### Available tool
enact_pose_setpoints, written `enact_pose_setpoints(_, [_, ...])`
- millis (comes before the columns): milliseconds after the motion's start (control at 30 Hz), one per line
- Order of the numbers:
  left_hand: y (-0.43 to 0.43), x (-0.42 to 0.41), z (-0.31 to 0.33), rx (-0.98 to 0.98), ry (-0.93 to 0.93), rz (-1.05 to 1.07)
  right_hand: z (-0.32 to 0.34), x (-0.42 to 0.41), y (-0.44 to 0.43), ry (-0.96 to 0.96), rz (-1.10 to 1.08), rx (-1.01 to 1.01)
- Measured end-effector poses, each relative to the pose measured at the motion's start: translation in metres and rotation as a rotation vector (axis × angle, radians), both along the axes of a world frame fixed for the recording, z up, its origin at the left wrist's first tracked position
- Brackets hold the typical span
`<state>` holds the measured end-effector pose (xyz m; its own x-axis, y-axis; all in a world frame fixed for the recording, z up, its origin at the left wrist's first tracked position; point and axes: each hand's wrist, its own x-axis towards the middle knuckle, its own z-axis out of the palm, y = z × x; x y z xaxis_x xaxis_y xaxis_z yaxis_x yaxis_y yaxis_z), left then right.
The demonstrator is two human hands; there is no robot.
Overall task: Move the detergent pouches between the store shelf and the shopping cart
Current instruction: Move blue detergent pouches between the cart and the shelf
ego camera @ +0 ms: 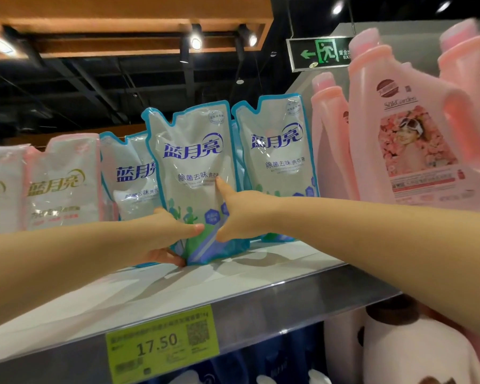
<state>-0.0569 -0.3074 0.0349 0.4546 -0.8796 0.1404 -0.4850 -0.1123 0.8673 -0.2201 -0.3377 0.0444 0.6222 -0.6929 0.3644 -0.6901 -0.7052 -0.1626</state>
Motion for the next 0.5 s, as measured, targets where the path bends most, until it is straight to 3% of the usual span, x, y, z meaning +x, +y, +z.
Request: enact_pose_setpoints(500, [-0.011,-0.010,-0.001,0.009,-0.032,-0.060,0.001,-0.011,0.002,-0.014,-0.045,0.035])
